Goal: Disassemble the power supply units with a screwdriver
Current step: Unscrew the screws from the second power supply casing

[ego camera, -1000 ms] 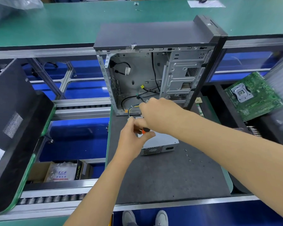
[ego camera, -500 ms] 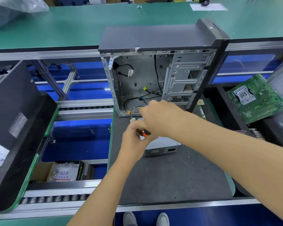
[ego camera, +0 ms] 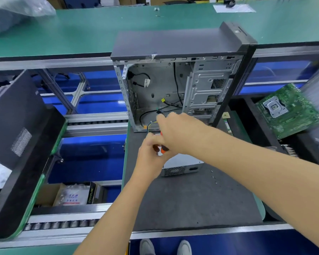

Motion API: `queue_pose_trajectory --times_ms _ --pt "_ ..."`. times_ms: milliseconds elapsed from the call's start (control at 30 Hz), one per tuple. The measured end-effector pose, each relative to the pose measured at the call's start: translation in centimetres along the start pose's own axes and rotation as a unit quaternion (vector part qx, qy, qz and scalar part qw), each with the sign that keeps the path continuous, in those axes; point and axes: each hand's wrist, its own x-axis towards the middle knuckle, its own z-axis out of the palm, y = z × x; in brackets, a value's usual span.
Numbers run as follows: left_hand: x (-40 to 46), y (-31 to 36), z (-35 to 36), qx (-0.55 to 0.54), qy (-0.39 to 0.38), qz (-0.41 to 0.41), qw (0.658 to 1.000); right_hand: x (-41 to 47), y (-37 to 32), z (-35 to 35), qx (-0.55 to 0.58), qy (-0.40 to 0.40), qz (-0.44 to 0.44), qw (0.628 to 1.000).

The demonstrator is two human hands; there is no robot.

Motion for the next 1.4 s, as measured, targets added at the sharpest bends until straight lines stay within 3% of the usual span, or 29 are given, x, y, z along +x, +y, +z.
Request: queue_pose_trajectory --times_ms 100,267,433,567,667,800,867,967,1133,1400 --pt "-0.1 -0.2 -0.3 0.005 -0.002 -0.006 1.0 0.2 0.1 0.4 -0.016 0.01 -0.013 1.0" --pt "-0.5 -0.6 -1.2 0.031 -0.083 0.004 0.996 -0.3 1.8 0.0 0.083 -0.08 -0.083 0.99" --pt "-0.7 -0.3 -0.2 0.014 -0.019 -0.004 1.0 -0.8 1.1 -0.5 0.07 -0.109 -0.074 0.989" --pt "-0.4 0.2 0.5 0.018 0.031 -0.001 0.999 -0.7 -0.8 -0.7 -0.02 -0.027 0.005 0.999" --pt "-0.7 -0.1 0.3 0.019 0.013 -0.004 1.0 -0.3 -0.8 -0.3 -0.026 -0.026 -0.026 0.999" --pt "-1.3 -0.7 -0.7 0.043 -0.053 0.005 0.998 -0.6 0.4 -0.7 0.039 -0.093 -0.07 0.992" --pt "-1.3 -0.9 -1.0 0.047 -0.045 0.004 0.998 -0.7 0.4 -0.8 0.04 -0.112 -0.087 0.989" --pt "-0.7 -0.7 -1.1 0.065 -0.021 -0.014 0.998 -0.8 0.1 -0.5 0.057 -0.091 -0.068 0.992" --pt "-0.5 -0.2 0.0 0.025 0.0 0.001 1.0 -0.2 -0.7 -0.1 -0.038 0.024 0.002 0.999" --pt "-1.1 -0.8 -1.2 0.071 -0.054 -0.001 0.996 -0.3 1.5 -0.3 0.099 -0.094 -0.081 0.987"
